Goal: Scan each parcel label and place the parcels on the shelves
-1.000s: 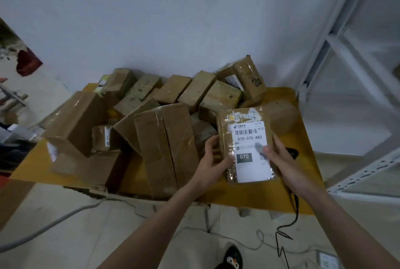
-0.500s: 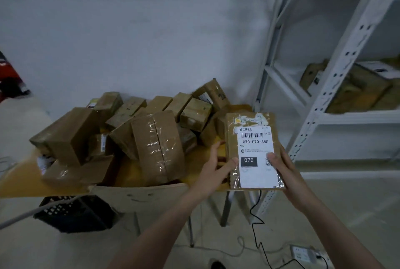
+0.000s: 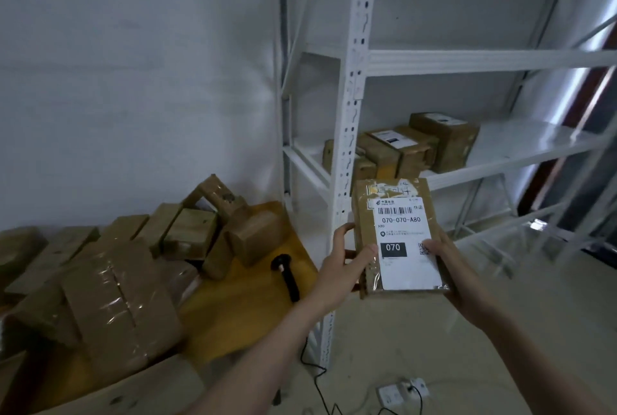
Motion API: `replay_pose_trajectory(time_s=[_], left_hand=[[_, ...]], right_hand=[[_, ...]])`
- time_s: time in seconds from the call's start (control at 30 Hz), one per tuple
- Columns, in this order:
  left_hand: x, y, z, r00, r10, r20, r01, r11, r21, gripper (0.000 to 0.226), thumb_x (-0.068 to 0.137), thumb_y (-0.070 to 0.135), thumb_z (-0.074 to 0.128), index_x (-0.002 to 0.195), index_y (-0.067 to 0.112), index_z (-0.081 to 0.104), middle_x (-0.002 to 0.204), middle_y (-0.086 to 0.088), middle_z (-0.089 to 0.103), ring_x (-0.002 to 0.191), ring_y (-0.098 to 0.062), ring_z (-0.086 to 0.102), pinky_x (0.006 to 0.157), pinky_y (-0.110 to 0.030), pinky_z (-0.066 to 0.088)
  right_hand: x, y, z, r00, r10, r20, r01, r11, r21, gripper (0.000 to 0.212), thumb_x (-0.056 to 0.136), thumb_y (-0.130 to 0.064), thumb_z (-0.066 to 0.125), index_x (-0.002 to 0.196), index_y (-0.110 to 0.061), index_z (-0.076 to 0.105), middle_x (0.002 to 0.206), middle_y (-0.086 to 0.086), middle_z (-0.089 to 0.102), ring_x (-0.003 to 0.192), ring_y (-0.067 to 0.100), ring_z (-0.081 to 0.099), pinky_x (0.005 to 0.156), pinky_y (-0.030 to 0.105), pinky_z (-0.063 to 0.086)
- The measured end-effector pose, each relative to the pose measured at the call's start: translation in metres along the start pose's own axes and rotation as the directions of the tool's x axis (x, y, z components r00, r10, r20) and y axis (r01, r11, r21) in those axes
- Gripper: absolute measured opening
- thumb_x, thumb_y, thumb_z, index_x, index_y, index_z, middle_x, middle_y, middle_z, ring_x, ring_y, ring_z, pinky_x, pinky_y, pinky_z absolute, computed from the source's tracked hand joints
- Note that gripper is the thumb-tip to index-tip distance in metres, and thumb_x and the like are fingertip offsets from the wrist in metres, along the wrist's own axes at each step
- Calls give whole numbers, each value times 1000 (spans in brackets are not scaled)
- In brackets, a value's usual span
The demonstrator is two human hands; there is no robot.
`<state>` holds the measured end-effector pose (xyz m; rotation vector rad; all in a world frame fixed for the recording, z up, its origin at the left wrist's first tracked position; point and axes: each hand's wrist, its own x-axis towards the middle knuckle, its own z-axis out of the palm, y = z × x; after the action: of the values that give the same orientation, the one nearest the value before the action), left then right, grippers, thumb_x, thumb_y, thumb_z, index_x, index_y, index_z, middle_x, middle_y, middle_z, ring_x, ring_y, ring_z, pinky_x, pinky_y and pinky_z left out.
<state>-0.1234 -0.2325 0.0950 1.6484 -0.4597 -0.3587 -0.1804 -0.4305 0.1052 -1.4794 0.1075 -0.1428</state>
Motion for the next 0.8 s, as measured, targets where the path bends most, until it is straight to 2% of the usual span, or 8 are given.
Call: replay_pose_trajectory(time_s=[0.1, 0.2, 0.27, 0.4, 0.53, 0.67, 0.8], left_hand=[[30, 4, 40, 998, -15, 57, 16, 999, -28, 49, 92, 52, 54, 133, 45, 28, 113, 1, 69, 96, -13, 69, 81, -30, 59], [60, 12, 82, 993, -33, 115, 35, 999, -16, 58, 84, 62, 54, 133, 46, 29, 110, -1, 71, 98, -18, 70, 89, -43, 57], [82, 18, 110, 990, -34, 136, 35, 999, -3, 67, 75, 70, 52, 134, 46, 30, 107, -3, 71, 98, -20, 69, 90, -45, 56], [132, 37, 169, 981, -45, 187, 42, 999, 21, 76, 66, 78, 47, 133, 48, 29, 110, -5, 69, 99, -22, 68, 88, -46, 57], [181, 51, 220, 973, -52, 226, 55, 998, -6, 56, 79, 70, 51, 128, 51, 32, 117, -2, 67, 103, -22, 67, 89, -48, 56], [221, 58, 260, 966, -74, 248, 86, 996, -38, 45, 92, 59, 49, 132, 46, 32, 114, 0, 69, 100, -21, 68, 92, -48, 54], [255, 62, 290, 956, -104, 274, 122, 991, -51, 41, 94, 56, 48, 131, 43, 33, 103, 8, 66, 99, -21, 67, 92, -46, 54]], right_hand=[[-3, -12, -42, 998, 20, -55, -20, 1000, 7, 52, 90, -28, 55, 140, -34, 43, 126, -3, 65, 110, 22, 65, 76, 36, 58], [-4, -21, -89, 996, 18, -90, -19, 1000, -12, 48, 92, -25, 51, 137, -38, 45, 126, -4, 64, 113, 24, 63, 90, 46, 52], [-1, -27, -120, 992, 27, -125, -27, 1000, -3, 48, 88, -28, 51, 135, -38, 46, 126, -3, 65, 113, 23, 63, 92, 49, 49], [13, -41, -185, 981, 20, -193, -23, 1000, -13, 42, 87, -34, 54, 128, -40, 51, 120, -4, 68, 107, 19, 66, 76, 40, 55], [31, -55, -245, 977, -14, -213, 4, 999, -44, 51, 81, -46, 65, 129, -42, 50, 119, -4, 68, 108, 21, 66, 90, 53, 52], [48, -60, -292, 971, -18, -239, 7, 999, -50, 45, 85, -47, 60, 128, -37, 50, 117, -2, 69, 105, 22, 67, 89, 54, 53], [68, -61, -330, 964, -6, -267, -6, 999, -43, 53, 78, -52, 56, 128, -37, 52, 118, -1, 69, 104, 22, 68, 83, 51, 56]])
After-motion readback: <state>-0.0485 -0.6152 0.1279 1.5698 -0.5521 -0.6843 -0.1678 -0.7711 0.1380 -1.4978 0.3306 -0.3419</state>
